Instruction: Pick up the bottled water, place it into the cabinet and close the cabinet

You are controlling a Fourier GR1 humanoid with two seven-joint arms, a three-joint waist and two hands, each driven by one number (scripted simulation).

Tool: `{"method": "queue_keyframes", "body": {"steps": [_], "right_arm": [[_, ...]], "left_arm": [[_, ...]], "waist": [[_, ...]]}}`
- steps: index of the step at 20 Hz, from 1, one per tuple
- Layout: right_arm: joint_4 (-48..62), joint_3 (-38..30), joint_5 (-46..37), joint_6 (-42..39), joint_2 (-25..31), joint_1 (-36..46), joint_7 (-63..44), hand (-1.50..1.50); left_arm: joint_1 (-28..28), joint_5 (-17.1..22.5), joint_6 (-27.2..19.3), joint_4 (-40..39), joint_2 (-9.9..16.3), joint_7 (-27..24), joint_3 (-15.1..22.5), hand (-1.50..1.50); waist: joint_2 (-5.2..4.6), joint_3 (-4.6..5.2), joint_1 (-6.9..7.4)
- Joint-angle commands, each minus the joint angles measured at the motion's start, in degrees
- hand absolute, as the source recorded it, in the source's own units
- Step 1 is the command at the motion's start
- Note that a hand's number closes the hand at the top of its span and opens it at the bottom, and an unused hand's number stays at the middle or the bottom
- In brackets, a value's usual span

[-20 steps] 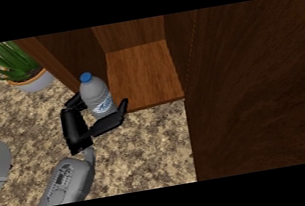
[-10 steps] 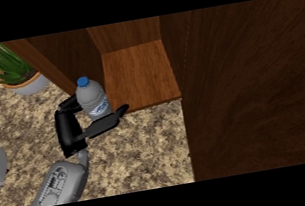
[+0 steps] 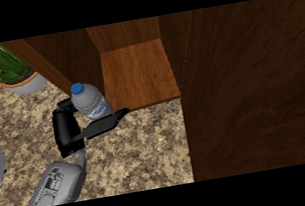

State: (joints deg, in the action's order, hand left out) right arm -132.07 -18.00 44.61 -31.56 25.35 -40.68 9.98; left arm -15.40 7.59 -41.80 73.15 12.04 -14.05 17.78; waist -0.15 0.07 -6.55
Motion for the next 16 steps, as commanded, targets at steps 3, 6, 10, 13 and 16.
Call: {"method": "queue_keyframes", "body": {"steps": [3, 6, 10, 13, 16], "right_arm": [[-2.83, 0.01, 0.47, 2.0, -0.33, -0.45, -1.33, -1.5], [-4.15, 0.78, -0.62, 2.16, -0.66, -1.23, -1.77, -1.5], [-4.82, -1.11, 0.98, 3.05, 0.58, -1.44, -2.44, -1.5], [-4.56, -0.59, -0.34, 3.27, 0.21, -0.73, -2.14, -1.5], [-4.19, -1.74, 0.67, 4.76, 0.2, -0.98, -2.57, -1.5]], "left_arm": [[-14.99, 1.96, 5.18, -2.15, -5.86, 1.99, 1.95, -1.5], [-15.41, 2.65, 4.82, -1.33, -6.35, 2.21, 1.45, -1.5], [-12.92, 3.9, 6.3, -0.02, -7.71, -0.53, 2.02, -1.5], [-11.66, 5.43, 7.25, 0.28, -10.28, -0.36, 3.12, -1.5], [-10.86, 6.43, 10.14, 2.41, -9.04, 0.4, 3.82, -1.5]], "waist": [[-0.75, 0.16, -1.56], [-0.5, 0.16, -1.45], [-0.22, 0.23, 0.18], [-0.16, 0.18, 0.91], [0.12, 0.1, 2.34]]}}
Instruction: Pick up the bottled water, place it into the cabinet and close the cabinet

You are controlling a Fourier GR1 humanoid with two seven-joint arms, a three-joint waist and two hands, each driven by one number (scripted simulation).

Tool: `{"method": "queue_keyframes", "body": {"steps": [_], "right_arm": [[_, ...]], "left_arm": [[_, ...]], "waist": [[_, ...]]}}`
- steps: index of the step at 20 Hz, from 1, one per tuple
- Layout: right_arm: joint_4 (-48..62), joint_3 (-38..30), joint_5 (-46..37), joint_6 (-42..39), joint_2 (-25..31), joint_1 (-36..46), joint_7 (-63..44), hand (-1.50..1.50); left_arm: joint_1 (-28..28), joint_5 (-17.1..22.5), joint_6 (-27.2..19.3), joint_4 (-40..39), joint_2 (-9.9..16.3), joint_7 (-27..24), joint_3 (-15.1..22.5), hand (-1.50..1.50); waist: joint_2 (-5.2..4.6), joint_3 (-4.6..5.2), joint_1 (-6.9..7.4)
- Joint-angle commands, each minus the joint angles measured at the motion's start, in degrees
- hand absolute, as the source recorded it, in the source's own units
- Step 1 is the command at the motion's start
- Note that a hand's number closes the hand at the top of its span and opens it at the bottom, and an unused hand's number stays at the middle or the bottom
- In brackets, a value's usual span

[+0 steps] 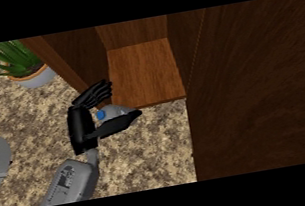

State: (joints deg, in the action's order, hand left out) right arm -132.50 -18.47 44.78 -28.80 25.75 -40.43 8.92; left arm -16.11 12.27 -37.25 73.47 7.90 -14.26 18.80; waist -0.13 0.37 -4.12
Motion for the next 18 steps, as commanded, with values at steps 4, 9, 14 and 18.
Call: {"method": "queue_keyframes", "body": {"steps": [4, 9, 14, 18], "right_arm": [[-4.82, -2.99, 1.63, 3.57, -0.45, -1.08, -2.93, -1.5], [-8.74, -3.11, 3.11, 5.99, -1.03, -1.34, -6.61, -1.5], [-11.11, -3.12, 0.59, 5.66, -4.19, -3.47, -7.17, -1.5], [-11.23, -2.46, 1.57, 6.67, -1.38, -0.23, -9.32, 1.5]], "left_arm": [[-7.45, 2.77, 8.53, 1.48, -7.69, -3.54, 4.97, -1.5], [-4.39, 10.14, 5.74, 0.91, -7.84, -10.57, 11.7, -1.5], [3.7, 8.03, 8.21, 9.89, -7.88, -8.08, 13.4, -1.5], [10.04, 8.92, 13.75, 13.71, -5.13, -8.73, 16.69, 1.5]], "waist": [[0.14, -0.28, 2.78], [0.06, -0.26, 2.88], [0.34, -0.31, 3.47], [0.27, -0.27, 4.12]]}}
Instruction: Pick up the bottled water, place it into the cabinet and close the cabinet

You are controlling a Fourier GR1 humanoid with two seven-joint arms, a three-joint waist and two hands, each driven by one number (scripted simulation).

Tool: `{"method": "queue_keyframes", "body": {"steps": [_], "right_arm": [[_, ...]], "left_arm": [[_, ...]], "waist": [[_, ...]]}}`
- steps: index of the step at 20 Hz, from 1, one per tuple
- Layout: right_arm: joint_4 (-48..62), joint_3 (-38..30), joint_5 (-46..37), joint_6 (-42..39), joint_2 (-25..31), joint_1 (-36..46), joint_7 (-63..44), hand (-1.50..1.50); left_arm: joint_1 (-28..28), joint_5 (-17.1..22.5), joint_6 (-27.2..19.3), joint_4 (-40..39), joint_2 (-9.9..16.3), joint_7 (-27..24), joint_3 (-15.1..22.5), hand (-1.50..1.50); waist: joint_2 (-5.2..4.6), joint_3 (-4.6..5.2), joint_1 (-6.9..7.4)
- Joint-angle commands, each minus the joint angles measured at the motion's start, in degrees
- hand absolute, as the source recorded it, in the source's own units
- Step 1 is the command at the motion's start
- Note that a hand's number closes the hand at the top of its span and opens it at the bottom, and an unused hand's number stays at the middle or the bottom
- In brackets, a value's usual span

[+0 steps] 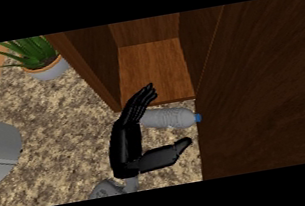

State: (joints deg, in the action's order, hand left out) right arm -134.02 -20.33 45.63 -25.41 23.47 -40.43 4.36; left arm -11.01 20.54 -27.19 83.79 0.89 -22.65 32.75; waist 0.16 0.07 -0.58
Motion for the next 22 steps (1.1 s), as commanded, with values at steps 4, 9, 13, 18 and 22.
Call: {"method": "queue_keyframes", "body": {"steps": [4, 9, 13, 18, 22], "right_arm": [[-8.3, -0.66, -1.78, -3.81, -0.69, -3.37, -2.53, 1.5], [-10.42, 1.55, -1.51, -7.49, -0.52, -6.01, -3.64, 1.5], [-12.2, 4.51, -6.18, -9.84, -0.13, -6.63, -5.03, 1.5], [-13.92, 7.5, -7.01, -16.01, 2.73, -6.32, -5.16, 1.5], [-17.09, 7.68, -6.52, -17.02, 0.93, -7.78, -3.59, 1.5]], "left_arm": [[11.17, -0.27, 6.14, 7.84, 5.36, -2.61, 5.41, 1.5], [17.63, 0.95, 9.13, 15.94, 13.99, -1.81, 3.13, 1.5], [17.52, 3.06, 11.06, 15.81, 15.46, -2.05, -0.52, 1.5], [20.53, 6.96, 15.49, 19.63, 23.4, -1.93, -7.24, 1.5], [23.47, 10.15, 18.24, 23.03, 26.76, -2.02, -10.66, 1.5]], "waist": [[0.12, -0.02, 0.18], [0.21, -0.01, 0.2], [0.13, 0.04, 0.05], [0.38, 0.12, 0.12], [0.66, 0.17, -0.79]]}}
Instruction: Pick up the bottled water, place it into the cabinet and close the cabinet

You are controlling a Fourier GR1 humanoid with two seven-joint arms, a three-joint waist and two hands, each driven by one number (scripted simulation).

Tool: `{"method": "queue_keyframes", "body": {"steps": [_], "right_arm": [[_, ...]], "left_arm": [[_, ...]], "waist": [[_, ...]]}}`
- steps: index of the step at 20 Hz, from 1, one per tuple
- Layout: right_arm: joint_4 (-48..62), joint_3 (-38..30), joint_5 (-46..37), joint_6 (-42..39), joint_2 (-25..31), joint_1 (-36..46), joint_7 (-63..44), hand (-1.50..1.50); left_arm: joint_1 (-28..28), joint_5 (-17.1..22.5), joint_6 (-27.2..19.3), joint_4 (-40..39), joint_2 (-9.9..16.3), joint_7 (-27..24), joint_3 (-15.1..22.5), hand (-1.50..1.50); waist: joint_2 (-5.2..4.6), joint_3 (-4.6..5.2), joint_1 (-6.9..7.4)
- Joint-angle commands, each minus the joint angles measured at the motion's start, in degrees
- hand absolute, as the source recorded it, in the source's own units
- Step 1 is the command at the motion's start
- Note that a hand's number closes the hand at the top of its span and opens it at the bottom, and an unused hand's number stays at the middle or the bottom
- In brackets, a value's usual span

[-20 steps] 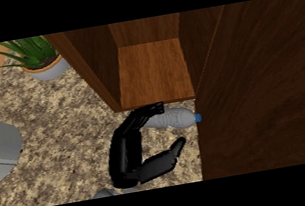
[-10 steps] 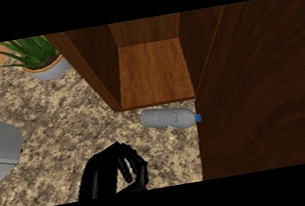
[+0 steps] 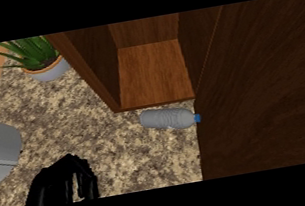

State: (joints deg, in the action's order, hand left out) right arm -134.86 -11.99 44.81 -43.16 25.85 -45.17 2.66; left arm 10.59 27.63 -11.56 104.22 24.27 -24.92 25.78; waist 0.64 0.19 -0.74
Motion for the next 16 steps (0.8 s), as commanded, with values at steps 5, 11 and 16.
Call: {"method": "queue_keyframes", "body": {"steps": [5, 11, 16], "right_arm": [[-17.92, 1.2, -6.77, -0.47, -0.73, -2.57, -1.89, 1.5], [-18.67, 6.91, -8.61, -0.42, 0.89, -0.09, -4.42, 1.5], [-18.8, 10.59, -8.7, 0.7, 2.8, 4.7, -6.3, 1.5]], "left_arm": [[6.49, 8.59, 6.05, 6.53, 6.73, -0.45, -8.97, -1.5], [9.96, 10.95, 8.97, 6.42, 10.21, -2.4, -14.91, -1.5], [12.51, 13.73, 11.18, 8.66, 13.01, -1.33, -18.13, -1.5]], "waist": [[0.7, 0.26, -0.09], [0.64, 0.48, 0.54], [0.91, 0.73, 1.66]]}}
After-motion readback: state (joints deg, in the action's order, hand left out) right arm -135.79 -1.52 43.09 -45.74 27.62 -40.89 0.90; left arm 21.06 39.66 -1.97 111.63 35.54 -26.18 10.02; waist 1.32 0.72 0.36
